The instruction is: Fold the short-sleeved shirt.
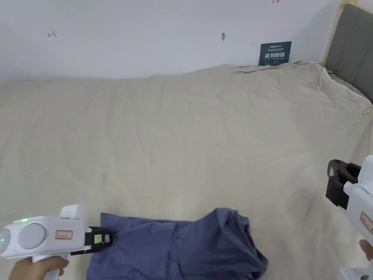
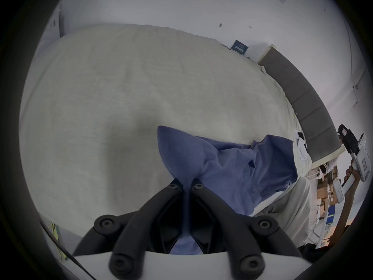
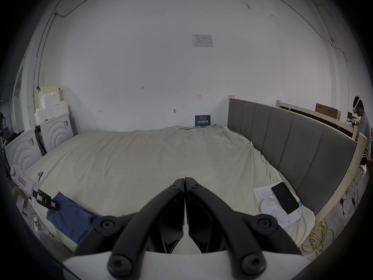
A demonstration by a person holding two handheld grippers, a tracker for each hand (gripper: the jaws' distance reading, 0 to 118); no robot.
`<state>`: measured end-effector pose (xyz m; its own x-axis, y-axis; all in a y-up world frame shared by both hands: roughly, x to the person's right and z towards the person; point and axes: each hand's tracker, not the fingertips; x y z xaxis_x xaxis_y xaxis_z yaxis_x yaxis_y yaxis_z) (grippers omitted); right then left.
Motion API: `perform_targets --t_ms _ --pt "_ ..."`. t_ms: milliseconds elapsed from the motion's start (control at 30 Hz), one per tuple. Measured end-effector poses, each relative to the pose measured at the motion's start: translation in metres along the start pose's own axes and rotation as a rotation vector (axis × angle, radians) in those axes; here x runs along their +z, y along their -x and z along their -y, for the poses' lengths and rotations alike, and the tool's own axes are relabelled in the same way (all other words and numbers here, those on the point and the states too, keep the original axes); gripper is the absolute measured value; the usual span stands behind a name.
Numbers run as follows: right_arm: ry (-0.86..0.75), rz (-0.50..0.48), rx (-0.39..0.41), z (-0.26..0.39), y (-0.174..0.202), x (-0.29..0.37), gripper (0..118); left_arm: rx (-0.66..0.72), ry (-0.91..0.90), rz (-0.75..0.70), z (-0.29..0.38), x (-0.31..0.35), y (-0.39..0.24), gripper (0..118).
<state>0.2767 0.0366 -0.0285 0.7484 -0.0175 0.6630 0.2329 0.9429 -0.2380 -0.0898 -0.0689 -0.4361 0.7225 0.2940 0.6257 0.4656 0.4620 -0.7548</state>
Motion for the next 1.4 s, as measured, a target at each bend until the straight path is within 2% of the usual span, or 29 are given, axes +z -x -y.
perform_targets --t_ms 67,233,600,767,967,1233,1267,1367,1400 --pt "-0.001 -0.006 -0.003 0.000 0.000 0.001 0 0.018 0.000 -0.041 -0.002 0.011 0.005 3" --pt "-0.001 -0.011 -0.004 0.002 0.001 0.003 0 0.002 0.000 -0.039 -0.010 0.024 -0.014 3" --pt "-0.006 0.011 -0.011 0.005 -0.008 0.009 0 -0.252 0.095 0.116 -0.030 -0.022 -0.157 3" --pt "-0.006 0.017 -0.013 0.006 -0.012 0.011 0 -0.275 0.172 0.173 -0.026 -0.066 -0.209 3" --pt "-0.003 0.025 -0.016 0.008 -0.017 0.013 0 -0.277 0.229 0.175 -0.013 -0.107 -0.253 3" --pt "0.007 0.039 -0.015 0.011 -0.024 0.015 0 -0.357 0.264 0.058 0.002 -0.144 -0.292 4" --pt "0.009 0.040 -0.016 0.012 -0.025 0.016 0 -0.366 0.268 0.037 0.003 -0.147 -0.296 5" --pt "0.012 0.043 -0.019 0.012 -0.025 0.016 0 -0.363 0.256 0.035 0.006 -0.146 -0.303 25" --pt "0.012 0.043 -0.019 0.012 -0.025 0.017 0 -0.358 0.257 0.054 0.005 -0.145 -0.304 40"
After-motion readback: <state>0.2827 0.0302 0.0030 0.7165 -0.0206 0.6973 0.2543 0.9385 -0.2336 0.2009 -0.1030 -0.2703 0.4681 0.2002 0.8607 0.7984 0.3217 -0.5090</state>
